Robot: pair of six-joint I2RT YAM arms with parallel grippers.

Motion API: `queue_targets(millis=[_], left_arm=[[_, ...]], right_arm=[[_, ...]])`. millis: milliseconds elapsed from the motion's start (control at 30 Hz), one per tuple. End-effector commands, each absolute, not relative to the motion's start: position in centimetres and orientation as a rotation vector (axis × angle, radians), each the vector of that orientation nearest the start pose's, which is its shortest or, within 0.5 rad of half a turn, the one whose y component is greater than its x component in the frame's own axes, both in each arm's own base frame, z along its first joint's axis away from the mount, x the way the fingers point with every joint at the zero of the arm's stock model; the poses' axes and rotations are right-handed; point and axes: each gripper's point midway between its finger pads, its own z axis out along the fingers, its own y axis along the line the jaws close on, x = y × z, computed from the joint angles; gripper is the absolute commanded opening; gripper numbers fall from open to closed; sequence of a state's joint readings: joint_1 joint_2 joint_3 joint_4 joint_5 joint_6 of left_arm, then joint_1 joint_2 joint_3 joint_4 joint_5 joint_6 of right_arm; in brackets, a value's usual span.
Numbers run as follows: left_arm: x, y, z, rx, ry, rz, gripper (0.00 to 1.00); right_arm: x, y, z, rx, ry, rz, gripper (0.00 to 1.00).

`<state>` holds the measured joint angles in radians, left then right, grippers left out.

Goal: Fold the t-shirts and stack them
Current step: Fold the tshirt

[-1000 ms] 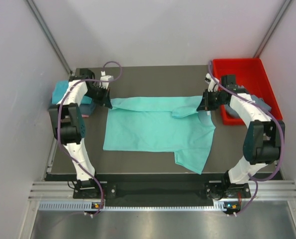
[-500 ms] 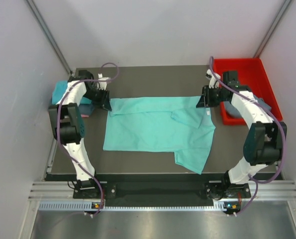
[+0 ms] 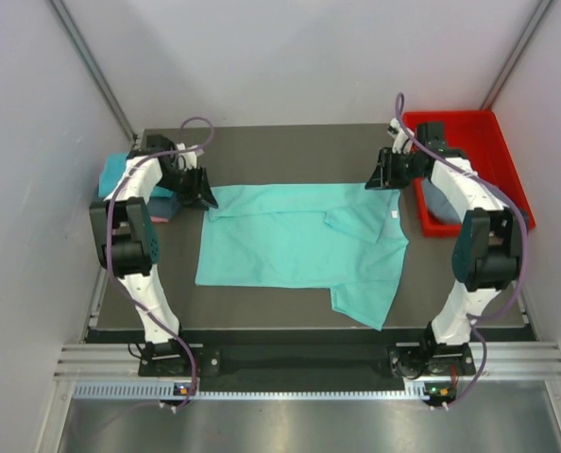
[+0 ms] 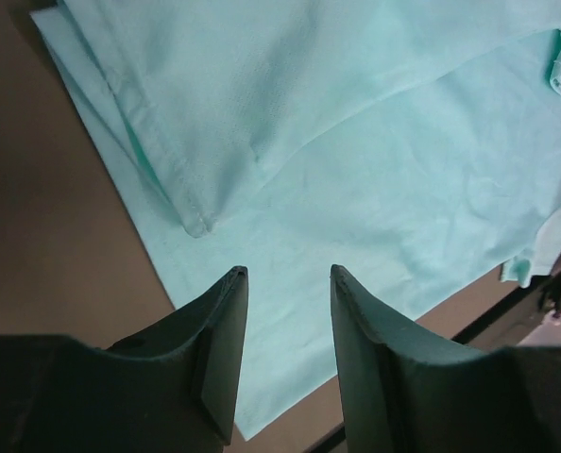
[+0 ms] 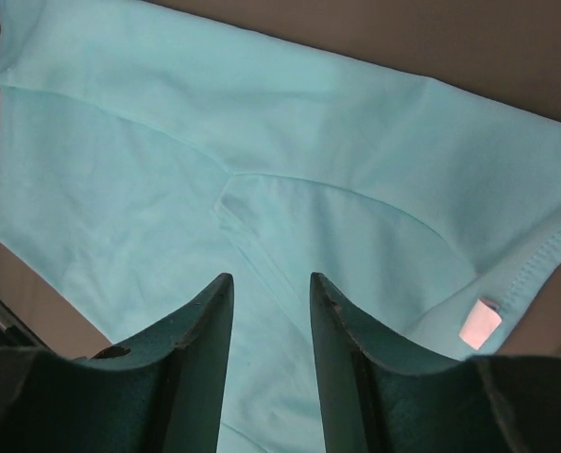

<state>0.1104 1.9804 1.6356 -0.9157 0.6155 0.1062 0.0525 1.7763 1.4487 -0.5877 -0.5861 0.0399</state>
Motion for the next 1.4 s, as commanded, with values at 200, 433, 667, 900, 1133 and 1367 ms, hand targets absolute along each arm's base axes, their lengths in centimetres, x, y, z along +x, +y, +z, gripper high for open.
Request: queue_targets(millis=[200,433,667,900,1133,1367], left_arm=[[42.5,-5.3,8.4,0.004,2.692,-0.879,0.47],[45.4,-3.6,7.0,0.01,2.689,-0.774,0.45],[47.6,-3.1,5.7,0.005,2.677,-0.75,0.44],[49.0,-2.8,4.1,0.005,2.678,-0.75,0.34],[49.6,-3.0,4.0,-0.006,2.67,-0.757,0.03],[50.7,-2.1,7.9,0.055,2.587,-0.668,0.0]], right_arm=[[45.0,13.6,15.3,-0.267,2.356,0.821,0.4],[44.8,13.3,12.0,-0.253,2.429,0.796,0.4],[45.5,14.0,11.7,-0.272,2.426,0.798,0.4],[44.5,14.6,9.3,-0.311,2.479,0.766,0.4],[44.0,14.5,8.5,-0.321,2.503,0.745,0.4],[43.6,14.3,8.8,-0.33,2.5,0.733,0.4]])
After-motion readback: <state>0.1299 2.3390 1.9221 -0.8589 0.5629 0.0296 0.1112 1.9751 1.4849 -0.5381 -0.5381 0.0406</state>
